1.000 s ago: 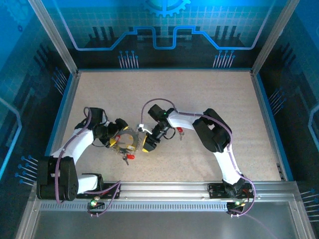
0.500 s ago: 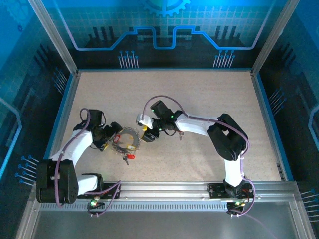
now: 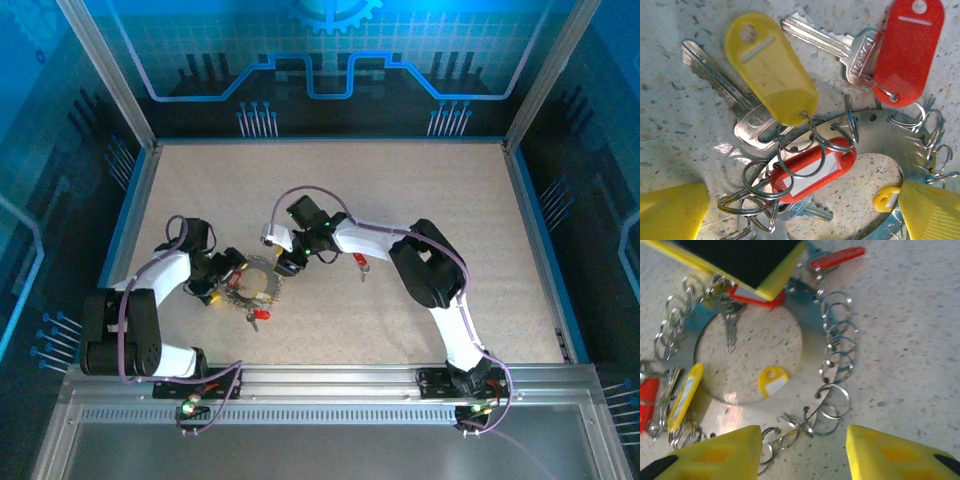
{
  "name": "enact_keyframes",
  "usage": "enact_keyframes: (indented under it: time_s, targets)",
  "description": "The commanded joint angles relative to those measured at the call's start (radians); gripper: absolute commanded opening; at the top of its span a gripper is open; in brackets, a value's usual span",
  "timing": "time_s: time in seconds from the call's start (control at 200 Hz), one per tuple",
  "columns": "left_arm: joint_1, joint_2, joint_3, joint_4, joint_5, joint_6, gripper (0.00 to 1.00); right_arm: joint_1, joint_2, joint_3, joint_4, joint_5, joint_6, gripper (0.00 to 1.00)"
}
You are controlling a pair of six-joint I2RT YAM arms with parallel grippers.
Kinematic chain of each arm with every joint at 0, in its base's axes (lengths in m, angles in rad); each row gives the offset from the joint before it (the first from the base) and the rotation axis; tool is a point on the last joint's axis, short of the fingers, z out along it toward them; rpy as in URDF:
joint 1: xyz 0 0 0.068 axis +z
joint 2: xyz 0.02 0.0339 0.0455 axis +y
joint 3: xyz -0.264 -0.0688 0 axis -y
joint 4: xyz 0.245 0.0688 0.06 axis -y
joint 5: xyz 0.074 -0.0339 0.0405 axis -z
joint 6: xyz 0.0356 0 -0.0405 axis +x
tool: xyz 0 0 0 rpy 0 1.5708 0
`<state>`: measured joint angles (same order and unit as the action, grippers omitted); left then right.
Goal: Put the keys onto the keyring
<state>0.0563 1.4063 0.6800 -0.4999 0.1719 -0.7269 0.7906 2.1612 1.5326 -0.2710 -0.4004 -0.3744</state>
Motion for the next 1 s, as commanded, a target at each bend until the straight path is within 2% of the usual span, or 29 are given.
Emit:
enact_keyframes:
  time_s: [0.0,0.11,0.29,0.44,0.61,0.68,0.735,0.88,0.996]
  targets:
    - [-0.001,0.091,0.044,0.122,0.096,0.056,0.99,-0.022,0.033,0.028,-0.097,-0.089,-0.065,0.46]
    - [-0.029,0.158,0.077,0.16,0.14,0.083,0.99,-0.012,0.031,0.018,-0.105,-0.125,-0.107,0.42]
    - [-0.105,0.228,0.156,0.189,0.118,0.149,0.97,-0.005,-0.016,-0.022,-0.132,-0.213,-0.192,0.31]
    - [-0.146,0.285,0.23,0.195,0.139,0.206,0.91,-0.017,-0.082,-0.089,-0.096,-0.241,-0.212,0.31]
    - [-0.177,0.341,0.29,0.195,0.136,0.288,0.9,-0.039,-0.153,-0.18,0.044,-0.094,-0.193,0.38]
    - [-0.181,0.367,0.305,0.195,0.149,0.306,0.89,-0.043,-0.179,-0.227,0.11,-0.07,-0.253,0.39]
    - [-0.182,0.378,0.309,0.207,0.176,0.328,0.84,-0.038,-0.187,-0.243,0.141,-0.019,-0.318,0.4]
    - [-0.181,0.348,0.301,0.194,0.178,0.335,0.84,-0.032,-0.137,-0.131,-0.012,0.057,-0.538,0.4]
    - [-0.181,0.285,0.27,0.201,0.181,0.309,0.85,-0.026,-0.064,-0.002,-0.176,0.046,-0.688,0.41]
